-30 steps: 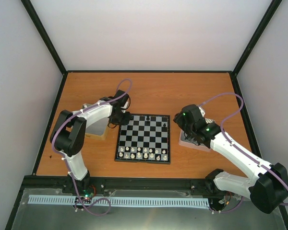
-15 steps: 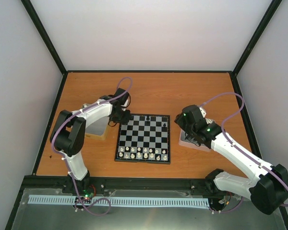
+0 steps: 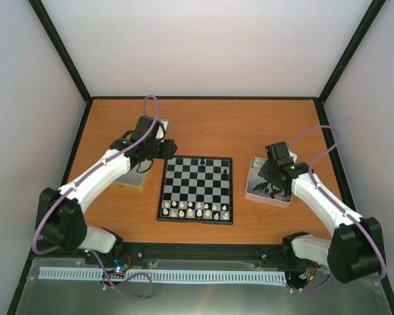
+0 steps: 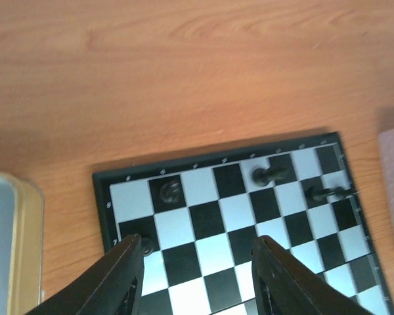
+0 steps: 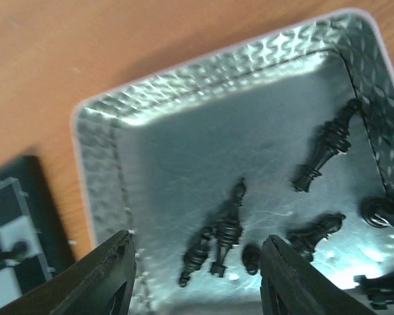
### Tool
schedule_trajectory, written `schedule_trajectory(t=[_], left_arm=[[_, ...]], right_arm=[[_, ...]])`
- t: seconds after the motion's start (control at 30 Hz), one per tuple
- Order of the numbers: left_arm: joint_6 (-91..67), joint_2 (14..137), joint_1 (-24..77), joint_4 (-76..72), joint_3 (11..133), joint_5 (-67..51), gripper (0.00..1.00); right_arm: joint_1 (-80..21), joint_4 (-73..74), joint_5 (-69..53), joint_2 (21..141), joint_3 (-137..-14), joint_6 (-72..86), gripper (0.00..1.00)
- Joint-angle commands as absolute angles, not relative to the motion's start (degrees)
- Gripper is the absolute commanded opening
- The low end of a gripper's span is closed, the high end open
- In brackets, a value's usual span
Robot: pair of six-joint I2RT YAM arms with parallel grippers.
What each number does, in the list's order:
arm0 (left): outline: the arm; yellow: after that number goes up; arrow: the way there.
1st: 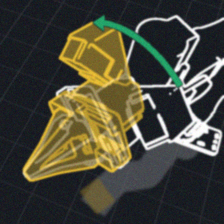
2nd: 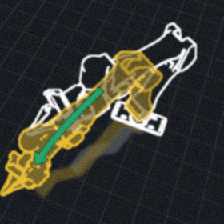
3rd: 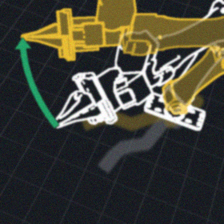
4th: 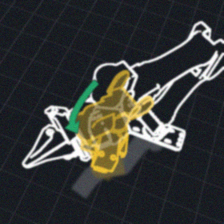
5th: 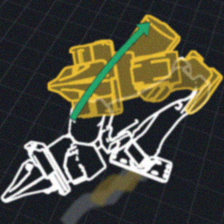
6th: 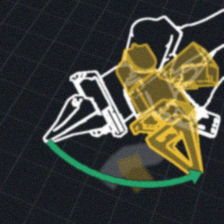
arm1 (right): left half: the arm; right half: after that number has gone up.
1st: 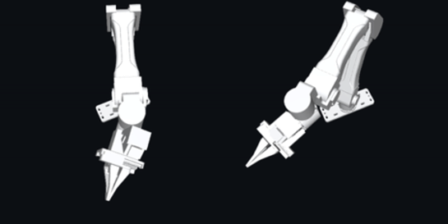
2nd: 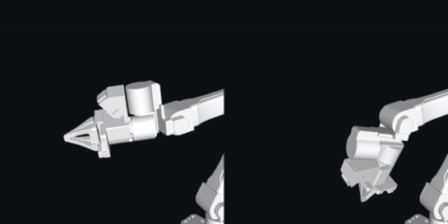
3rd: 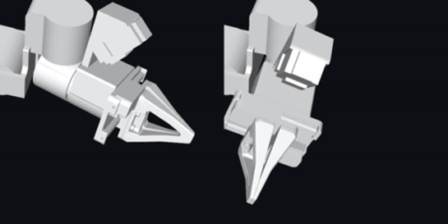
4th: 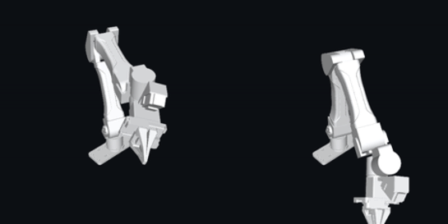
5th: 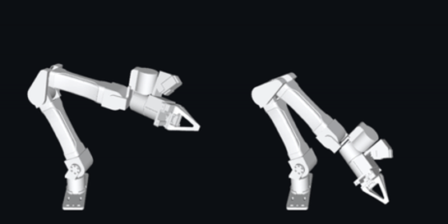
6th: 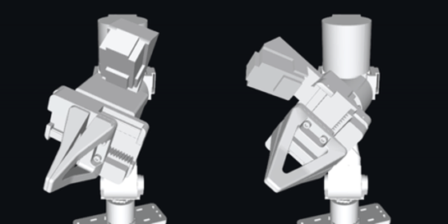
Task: Set up the chess pieces on the board
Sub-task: Pick up the chess piece from the storage box.
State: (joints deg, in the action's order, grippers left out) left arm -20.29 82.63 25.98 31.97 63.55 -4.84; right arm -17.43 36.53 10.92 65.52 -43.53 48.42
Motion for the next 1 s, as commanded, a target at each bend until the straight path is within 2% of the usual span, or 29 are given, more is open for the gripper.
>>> schedule_trajectory(t=[0.0,0.3,0.53,0.7,0.97], left_arm=[[-19.3,78.1,25.5,25.5,61.5,-8.4,0.47],[-20.2,75.5,25.5,23.6,58.9,-11.3,0.48],[-20.6,75.3,25.5,23.3,58.2,-11.4,0.48],[-20.6,75.3,25.5,23.2,58.1,-11.0,0.48],[-20.7,75.0,25.5,23.0,57.9,-11.2,0.48]], right_arm=[[-15.4,38.3,8.6,71.7,-43.1,40.0,0.53],[-14.6,32.6,5.8,81.3,-42.3,44.7,0.5],[-14.7,30.7,7.6,85.6,-42.7,47.2,0.38],[-14.6,30.5,8.8,87.4,-42.5,46.3,0.22],[-14.6,28.0,11.5,88.7,-42.8,43.2,0.2]])
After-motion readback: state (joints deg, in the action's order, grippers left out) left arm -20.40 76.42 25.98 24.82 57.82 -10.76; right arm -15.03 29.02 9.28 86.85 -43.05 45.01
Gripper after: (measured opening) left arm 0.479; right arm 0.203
